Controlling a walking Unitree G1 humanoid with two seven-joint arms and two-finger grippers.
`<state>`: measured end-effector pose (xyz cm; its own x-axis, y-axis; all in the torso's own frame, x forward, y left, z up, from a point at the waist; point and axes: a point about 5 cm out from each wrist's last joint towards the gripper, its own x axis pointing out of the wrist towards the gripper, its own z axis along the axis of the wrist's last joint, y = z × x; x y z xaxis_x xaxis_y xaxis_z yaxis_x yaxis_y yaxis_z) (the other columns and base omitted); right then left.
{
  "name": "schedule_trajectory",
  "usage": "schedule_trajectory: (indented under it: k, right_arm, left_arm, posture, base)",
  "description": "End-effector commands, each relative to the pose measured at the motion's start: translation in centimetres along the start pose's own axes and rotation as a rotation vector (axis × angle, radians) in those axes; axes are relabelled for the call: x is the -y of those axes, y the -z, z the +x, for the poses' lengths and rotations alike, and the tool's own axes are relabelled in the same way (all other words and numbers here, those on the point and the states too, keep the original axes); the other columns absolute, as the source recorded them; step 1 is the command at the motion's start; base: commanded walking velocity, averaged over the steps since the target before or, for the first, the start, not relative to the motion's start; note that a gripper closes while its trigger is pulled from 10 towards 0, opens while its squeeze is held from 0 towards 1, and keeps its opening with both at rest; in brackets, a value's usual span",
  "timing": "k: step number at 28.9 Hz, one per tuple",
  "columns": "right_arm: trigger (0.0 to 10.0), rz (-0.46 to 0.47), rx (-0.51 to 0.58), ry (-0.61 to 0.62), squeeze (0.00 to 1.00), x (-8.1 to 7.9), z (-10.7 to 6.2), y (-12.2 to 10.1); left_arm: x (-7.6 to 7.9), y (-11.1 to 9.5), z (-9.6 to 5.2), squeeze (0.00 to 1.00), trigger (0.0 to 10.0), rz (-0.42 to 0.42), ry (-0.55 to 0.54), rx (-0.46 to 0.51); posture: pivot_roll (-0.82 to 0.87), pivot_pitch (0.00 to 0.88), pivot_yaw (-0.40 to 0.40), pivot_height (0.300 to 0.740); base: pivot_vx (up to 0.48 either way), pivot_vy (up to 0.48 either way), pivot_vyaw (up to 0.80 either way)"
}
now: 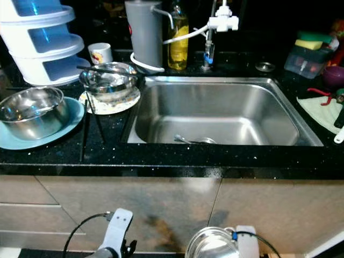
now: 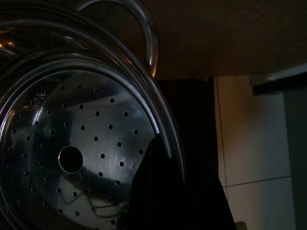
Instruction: Kitchen organization
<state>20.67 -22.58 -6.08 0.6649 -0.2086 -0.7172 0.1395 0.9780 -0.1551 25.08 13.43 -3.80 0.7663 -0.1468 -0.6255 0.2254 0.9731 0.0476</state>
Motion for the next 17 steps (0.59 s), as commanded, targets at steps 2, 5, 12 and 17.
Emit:
schedule_trajectory:
  k: [2,5,12,17]
  right_arm:
    - [10.0,-0.020,-0.089,-0.027,0.00,-0.79,-0.48,2.43]
    - [10.0,-0.020,-0.088,-0.029,0.00,-0.83,-0.47,2.38]
    - [10.0,-0.018,-0.087,-0.029,0.00,-0.89,-0.45,2.31]
    - [10.0,-0.017,-0.088,-0.026,0.00,-0.78,-0.46,2.36]
  left_arm:
    - [-0.75,0.95,-0.27,0.00,10.0,-0.017,-0.021,-0.030]
    - [-0.93,0.73,-0.26,0.00,10.0,-0.012,-0.037,-0.015]
    - [-1.20,0.50,-0.26,0.00,10.0,0.039,-0.040,-0.004]
    - [-1.22,0.28,-0.22,0.00,10.0,0.055,-0.034,0.006]
  posture:
    - [-0.10,0.135,-0.026,0.740]
    - [-0.10,0.131,-0.027,0.740]
    - [-0.10,0.133,-0.025,0.740]
    - [-0.10,0.134,-0.025,0.740]
  base:
    - [0.000,0.480,0.00]
    - [0.000,0.320,0.00]
    - [0.000,0.000,0.00]
    - [0.000,0.000,0.00]
